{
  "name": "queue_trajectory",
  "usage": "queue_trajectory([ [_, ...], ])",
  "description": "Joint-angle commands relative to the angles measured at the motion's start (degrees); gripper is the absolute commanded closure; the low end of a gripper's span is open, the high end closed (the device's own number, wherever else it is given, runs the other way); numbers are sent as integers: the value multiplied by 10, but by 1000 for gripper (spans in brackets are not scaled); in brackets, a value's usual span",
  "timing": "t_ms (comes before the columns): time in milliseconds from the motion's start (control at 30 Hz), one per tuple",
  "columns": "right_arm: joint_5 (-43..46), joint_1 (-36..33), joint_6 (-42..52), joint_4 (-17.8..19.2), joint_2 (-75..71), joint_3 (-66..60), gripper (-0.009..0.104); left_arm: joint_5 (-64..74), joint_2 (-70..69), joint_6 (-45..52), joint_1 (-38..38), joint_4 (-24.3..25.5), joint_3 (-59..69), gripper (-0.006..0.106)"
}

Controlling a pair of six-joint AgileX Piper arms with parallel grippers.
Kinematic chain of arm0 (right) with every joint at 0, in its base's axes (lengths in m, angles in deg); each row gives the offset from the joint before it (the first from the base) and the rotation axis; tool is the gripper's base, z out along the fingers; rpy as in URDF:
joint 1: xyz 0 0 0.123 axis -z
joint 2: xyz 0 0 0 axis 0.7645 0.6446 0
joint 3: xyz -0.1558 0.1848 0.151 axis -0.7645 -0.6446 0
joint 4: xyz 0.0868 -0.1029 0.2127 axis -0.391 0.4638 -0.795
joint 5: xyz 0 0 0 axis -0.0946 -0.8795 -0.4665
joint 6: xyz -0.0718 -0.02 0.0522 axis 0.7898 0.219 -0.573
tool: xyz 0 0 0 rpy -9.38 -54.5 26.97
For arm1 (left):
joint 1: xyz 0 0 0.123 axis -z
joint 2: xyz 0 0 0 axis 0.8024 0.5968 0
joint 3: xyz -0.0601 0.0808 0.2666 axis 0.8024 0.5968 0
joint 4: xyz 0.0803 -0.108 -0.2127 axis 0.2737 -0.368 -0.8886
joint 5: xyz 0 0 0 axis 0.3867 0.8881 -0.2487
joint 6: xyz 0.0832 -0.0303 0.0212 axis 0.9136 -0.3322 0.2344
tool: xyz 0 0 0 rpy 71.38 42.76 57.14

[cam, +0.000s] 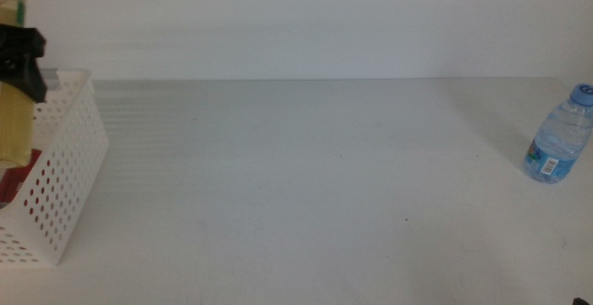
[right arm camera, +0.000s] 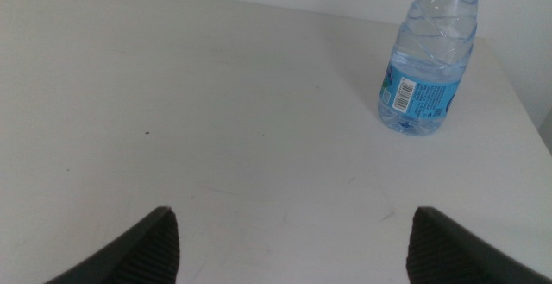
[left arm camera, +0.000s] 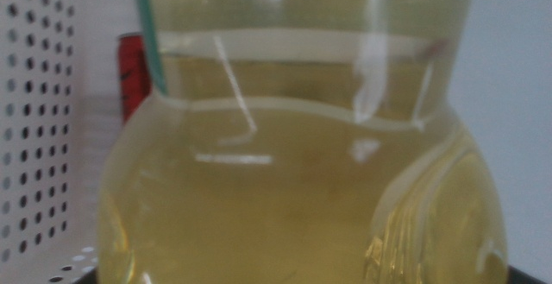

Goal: Use arms to grab the bottles and put them into the dustbin to the left of the table.

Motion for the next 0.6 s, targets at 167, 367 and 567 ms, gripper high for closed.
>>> queue_trajectory([
  [167,44,3,5,0,-16,4,18,31,21,18,-61,-5,-30,88],
  [367,44,3,5,0,-16,4,18,31,39,55,-78,-2,-30,89],
  [567,44,3,5,0,-16,4,18,31,72,63,-77,8,-30,100],
])
